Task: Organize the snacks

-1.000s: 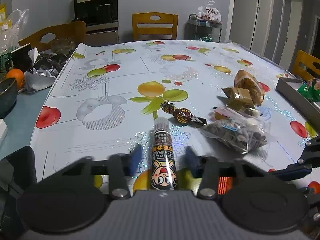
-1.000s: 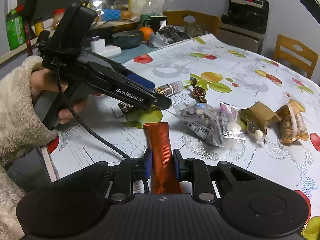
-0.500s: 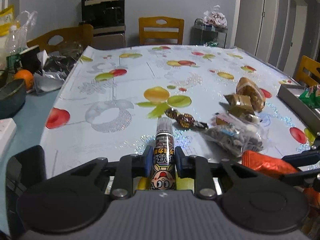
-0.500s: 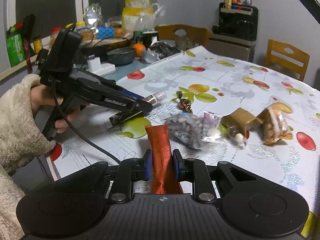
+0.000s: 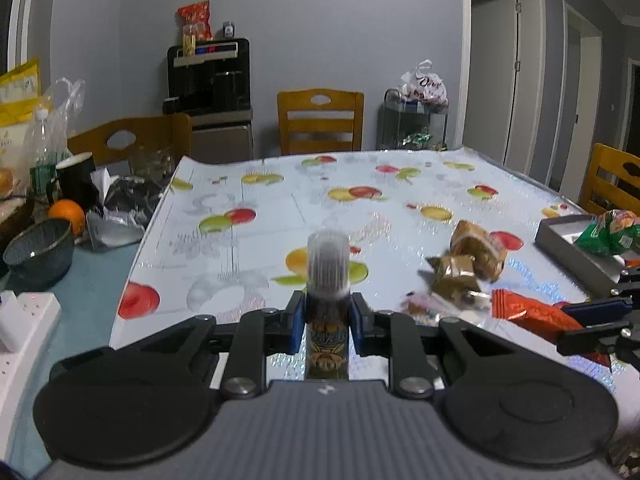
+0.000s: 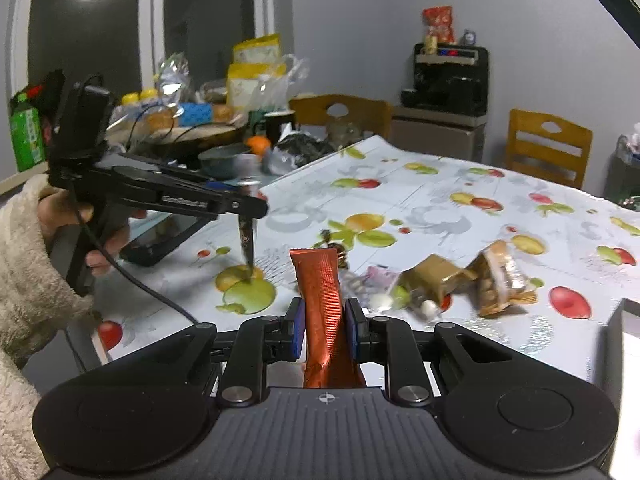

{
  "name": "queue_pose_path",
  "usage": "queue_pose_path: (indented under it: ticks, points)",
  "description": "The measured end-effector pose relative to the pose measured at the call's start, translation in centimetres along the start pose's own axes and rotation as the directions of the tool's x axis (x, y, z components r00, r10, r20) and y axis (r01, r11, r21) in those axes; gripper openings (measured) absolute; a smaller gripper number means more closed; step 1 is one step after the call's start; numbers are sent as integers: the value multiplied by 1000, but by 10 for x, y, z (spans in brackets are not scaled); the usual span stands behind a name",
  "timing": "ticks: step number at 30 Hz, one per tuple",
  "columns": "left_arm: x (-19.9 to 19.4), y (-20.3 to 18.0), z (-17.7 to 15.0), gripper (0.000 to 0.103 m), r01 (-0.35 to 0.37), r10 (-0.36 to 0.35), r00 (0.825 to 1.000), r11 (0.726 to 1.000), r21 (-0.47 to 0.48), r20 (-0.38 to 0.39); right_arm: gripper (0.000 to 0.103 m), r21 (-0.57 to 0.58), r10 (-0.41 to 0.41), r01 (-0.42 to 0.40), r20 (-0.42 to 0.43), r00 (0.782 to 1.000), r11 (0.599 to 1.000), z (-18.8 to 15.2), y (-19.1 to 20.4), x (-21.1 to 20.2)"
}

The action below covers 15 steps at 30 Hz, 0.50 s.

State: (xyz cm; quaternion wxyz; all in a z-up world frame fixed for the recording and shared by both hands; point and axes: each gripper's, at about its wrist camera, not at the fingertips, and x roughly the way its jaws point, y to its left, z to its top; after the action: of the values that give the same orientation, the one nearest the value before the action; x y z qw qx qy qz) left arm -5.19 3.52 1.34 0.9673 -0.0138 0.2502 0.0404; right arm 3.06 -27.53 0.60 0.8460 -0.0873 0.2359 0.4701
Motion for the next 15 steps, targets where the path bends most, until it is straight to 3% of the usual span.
queue_pose_path:
  ticks: [7,15]
  points:
    - [-16,-16,20,20,34,-35,998,999,32,48,23,52,-64,62,44,997,997,0,-21,-20]
    - [-27,-60,51,20,123,-135,986,985,118,94,23,132,-181,170,77,980,977,-10,-53,-52]
